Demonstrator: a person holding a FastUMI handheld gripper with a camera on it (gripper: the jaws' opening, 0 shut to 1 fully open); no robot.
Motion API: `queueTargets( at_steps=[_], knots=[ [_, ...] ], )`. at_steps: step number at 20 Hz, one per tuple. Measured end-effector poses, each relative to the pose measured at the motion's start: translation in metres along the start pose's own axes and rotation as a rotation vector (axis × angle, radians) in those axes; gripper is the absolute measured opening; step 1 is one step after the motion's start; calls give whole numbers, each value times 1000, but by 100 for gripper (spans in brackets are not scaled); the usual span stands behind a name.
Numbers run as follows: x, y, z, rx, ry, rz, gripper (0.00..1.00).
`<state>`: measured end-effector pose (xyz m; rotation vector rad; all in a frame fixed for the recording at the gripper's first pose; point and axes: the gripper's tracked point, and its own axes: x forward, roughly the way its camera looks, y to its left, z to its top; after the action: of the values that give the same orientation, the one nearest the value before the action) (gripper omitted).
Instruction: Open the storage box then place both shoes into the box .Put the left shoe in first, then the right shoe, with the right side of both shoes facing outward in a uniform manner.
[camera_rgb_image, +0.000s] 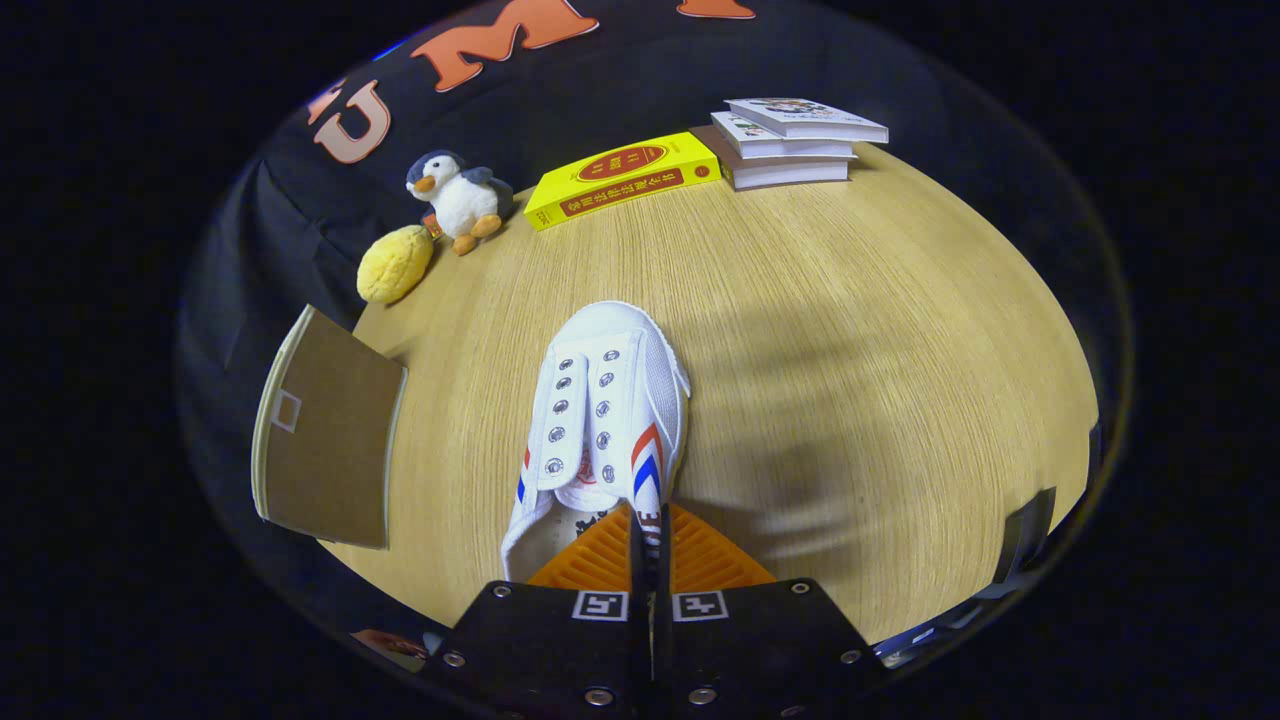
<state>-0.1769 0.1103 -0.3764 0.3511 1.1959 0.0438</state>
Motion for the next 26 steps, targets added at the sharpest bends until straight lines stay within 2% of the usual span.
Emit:
queueTargets(
  at_steps=[3,11,20,26],
  knots=[
    [-10,17,24,28,-47,35,2],
    [-51,83,80,-68,-122,43,2],
    [-71,214,79,-178,-63,167,2],
    [-67,302,57,-226,-27,231,2]
  ],
)
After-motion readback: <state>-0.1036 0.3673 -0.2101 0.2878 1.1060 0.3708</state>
